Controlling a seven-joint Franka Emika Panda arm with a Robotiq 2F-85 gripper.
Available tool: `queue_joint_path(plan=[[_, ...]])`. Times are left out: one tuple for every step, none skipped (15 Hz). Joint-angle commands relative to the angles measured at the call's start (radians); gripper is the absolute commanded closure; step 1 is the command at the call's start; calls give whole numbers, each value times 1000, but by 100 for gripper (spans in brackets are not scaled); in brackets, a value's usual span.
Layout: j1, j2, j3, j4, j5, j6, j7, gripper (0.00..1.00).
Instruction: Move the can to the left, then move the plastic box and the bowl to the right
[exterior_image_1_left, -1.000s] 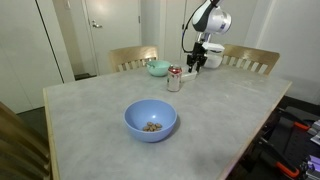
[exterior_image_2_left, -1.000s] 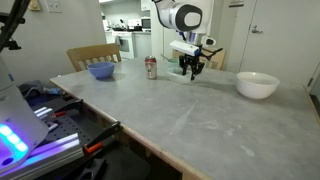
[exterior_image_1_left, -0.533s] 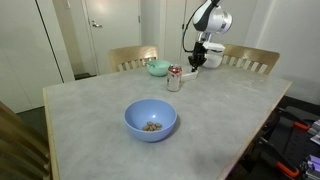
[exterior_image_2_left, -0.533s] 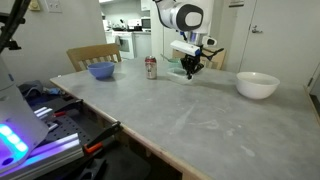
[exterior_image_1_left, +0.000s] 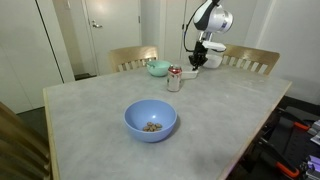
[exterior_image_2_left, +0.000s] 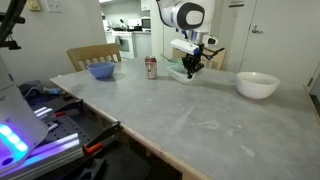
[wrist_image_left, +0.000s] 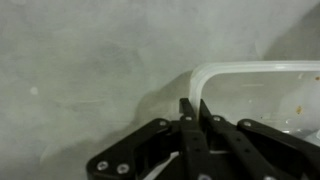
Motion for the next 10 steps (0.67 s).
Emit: queue_joint_path(plan=[[-16, -45, -15, -32, 36, -12, 53, 98], [-16, -50, -28, -38, 38, -1, 75, 98], [-15, -56, -41, -42, 40, 9, 99, 98], [-12, -62, -59, -46, 39, 21, 129, 98], [-10, -69, -75, -52, 41, 35, 161, 98], [-8, -75, -94, -59, 45, 47, 204, 98], [-6, -78, -111, -64, 48, 58, 247, 98], [-2, -83, -132, -74, 47, 71, 293, 98], [1, -89, -150, -86, 47, 73, 338, 98], [8, -94, -173, -103, 41, 74, 387, 98]])
